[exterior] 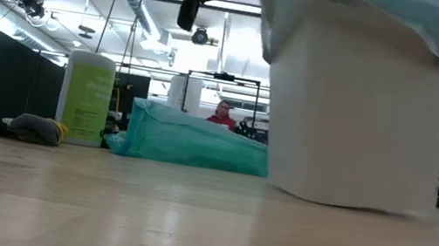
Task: Place trash/remove bag and relplace
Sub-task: Remove the white trash lid from the white trash bin
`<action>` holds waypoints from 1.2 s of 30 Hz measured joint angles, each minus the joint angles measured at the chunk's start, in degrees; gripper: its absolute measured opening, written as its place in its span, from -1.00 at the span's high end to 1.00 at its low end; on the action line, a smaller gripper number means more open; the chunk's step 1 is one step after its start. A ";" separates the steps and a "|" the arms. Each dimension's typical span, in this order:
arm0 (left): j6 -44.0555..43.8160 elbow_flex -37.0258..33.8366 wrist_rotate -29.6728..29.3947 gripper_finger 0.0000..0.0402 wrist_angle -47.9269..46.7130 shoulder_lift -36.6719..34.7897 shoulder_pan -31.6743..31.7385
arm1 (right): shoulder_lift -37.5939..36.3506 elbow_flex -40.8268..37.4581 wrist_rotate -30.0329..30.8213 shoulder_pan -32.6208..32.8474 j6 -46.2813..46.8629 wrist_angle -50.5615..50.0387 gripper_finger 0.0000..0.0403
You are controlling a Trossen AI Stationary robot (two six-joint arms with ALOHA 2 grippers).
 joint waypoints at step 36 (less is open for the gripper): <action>-12.19 -0.07 14.16 0.97 22.46 17.44 4.09 | -0.48 -2.69 -16.30 -1.68 1.85 20.24 0.89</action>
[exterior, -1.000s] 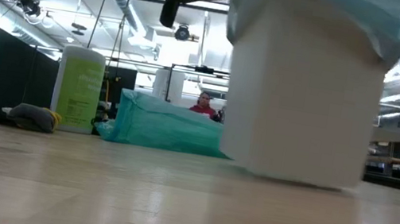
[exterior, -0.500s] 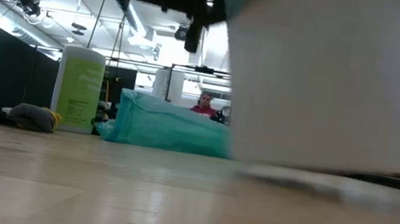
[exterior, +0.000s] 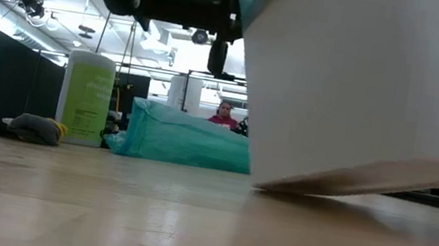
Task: Place trash/remove bag and relplace
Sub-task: Remove the white trash lid from the white trash bin
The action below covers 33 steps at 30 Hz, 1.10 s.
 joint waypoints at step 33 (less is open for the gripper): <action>-14.15 11.98 27.50 0.97 2.42 -2.21 26.13 | -11.88 6.96 37.83 -15.77 -26.06 13.08 0.89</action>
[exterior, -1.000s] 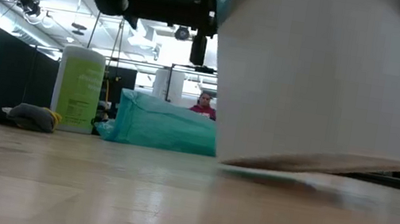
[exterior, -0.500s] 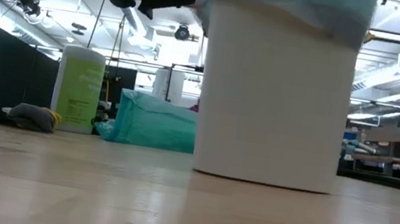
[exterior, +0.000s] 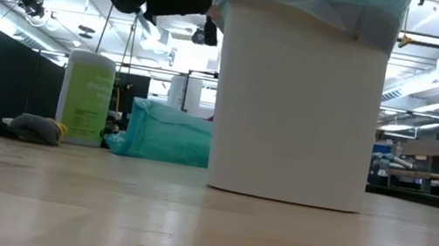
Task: Place trash/remove bag and relplace
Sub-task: Remove the white trash lid from the white trash bin
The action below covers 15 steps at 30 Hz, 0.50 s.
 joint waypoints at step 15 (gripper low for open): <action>-3.99 5.19 3.45 0.97 2.36 -4.57 7.50 | -0.36 -19.68 10.13 -8.50 -0.94 -16.82 0.89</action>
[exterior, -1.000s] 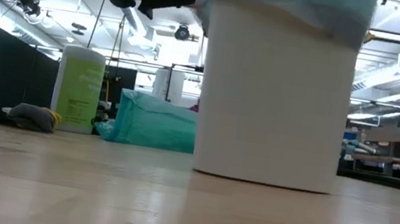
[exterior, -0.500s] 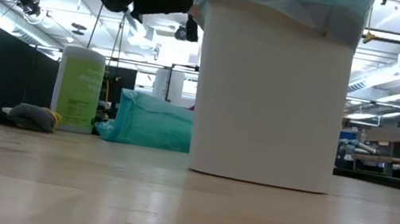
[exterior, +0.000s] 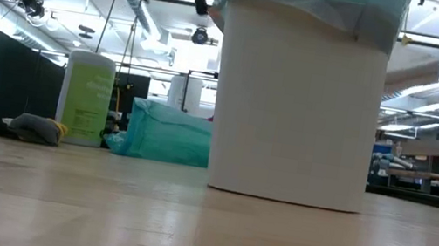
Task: Place trash/remove bag and relplace
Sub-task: Remove the white trash lid from the white trash bin
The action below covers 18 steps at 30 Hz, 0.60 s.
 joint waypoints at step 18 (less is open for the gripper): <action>5.90 4.23 3.11 0.97 -9.94 -3.96 1.65 | -0.82 -42.42 -21.14 -10.77 6.91 29.09 0.89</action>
